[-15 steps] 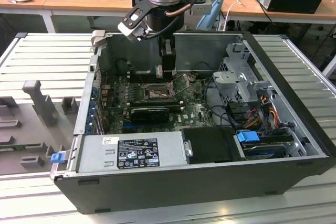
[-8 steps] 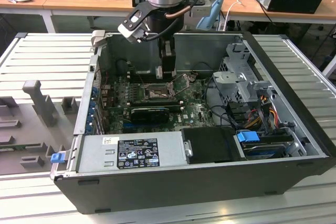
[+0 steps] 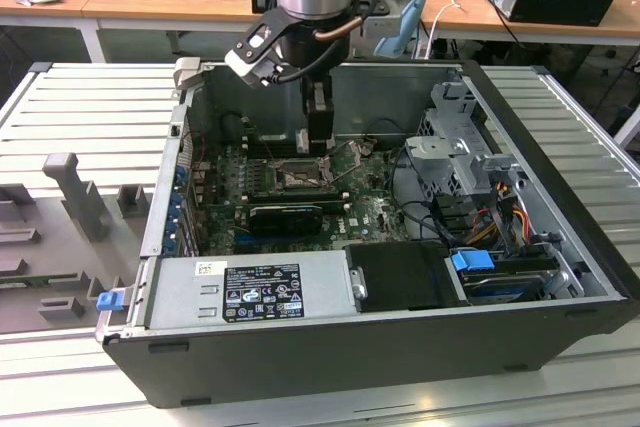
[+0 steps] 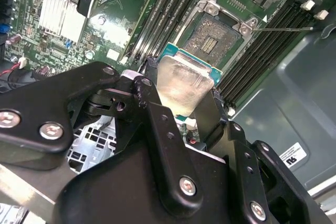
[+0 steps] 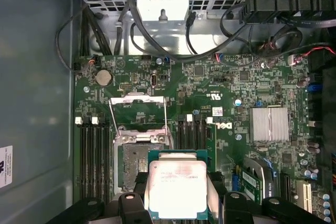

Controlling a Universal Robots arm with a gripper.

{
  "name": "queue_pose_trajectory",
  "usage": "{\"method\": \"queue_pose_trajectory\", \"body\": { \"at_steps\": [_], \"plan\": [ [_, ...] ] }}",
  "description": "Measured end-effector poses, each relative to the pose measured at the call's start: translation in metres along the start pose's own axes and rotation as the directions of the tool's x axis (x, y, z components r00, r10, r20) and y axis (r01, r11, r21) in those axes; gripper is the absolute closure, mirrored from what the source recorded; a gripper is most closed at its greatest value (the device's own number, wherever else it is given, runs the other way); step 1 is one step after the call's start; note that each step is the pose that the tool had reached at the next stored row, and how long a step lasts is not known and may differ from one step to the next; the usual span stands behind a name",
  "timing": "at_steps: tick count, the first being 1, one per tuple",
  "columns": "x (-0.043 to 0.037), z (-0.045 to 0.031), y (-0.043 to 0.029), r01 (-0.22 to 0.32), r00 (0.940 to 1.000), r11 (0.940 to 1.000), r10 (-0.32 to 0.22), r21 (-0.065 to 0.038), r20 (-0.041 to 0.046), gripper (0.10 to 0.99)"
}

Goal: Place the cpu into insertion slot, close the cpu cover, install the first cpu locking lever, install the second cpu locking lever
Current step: 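Place the cpu into insertion slot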

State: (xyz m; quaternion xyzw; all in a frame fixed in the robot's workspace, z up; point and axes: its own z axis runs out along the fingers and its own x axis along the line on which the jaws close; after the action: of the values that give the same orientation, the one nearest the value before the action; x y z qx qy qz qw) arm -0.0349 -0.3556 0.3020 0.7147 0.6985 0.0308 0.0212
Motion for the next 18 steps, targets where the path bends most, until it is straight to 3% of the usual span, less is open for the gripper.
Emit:
{"method": "queue_pose_trajectory", "body": {
  "at_steps": [5, 11, 14, 17, 18],
  "plan": [
    [-0.0001, 0.0046, -0.0004, 0.0, 1.0, 1.0, 0.0, 0.003, 0.0002, 0.561],
    [-0.0002, 0.0152, -0.0012, 0.0, 1.0, 1.0, 0.0, 0.005, 0.0, 0.561],
    [0.0, 0.0195, -0.0016, 0.0, 1.0, 0.9999, 0.0, 0.017, 0.0003, 0.561],
    [0.0012, 0.0232, -0.0019, 0.001, 1.0, 0.9998, -0.001, 0.019, -0.0001, 0.561],
    [0.0015, 0.0245, -0.002, 0.004, 1.0, 0.9998, -0.004, 0.019, -0.0041, 0.561]
  ]
}}
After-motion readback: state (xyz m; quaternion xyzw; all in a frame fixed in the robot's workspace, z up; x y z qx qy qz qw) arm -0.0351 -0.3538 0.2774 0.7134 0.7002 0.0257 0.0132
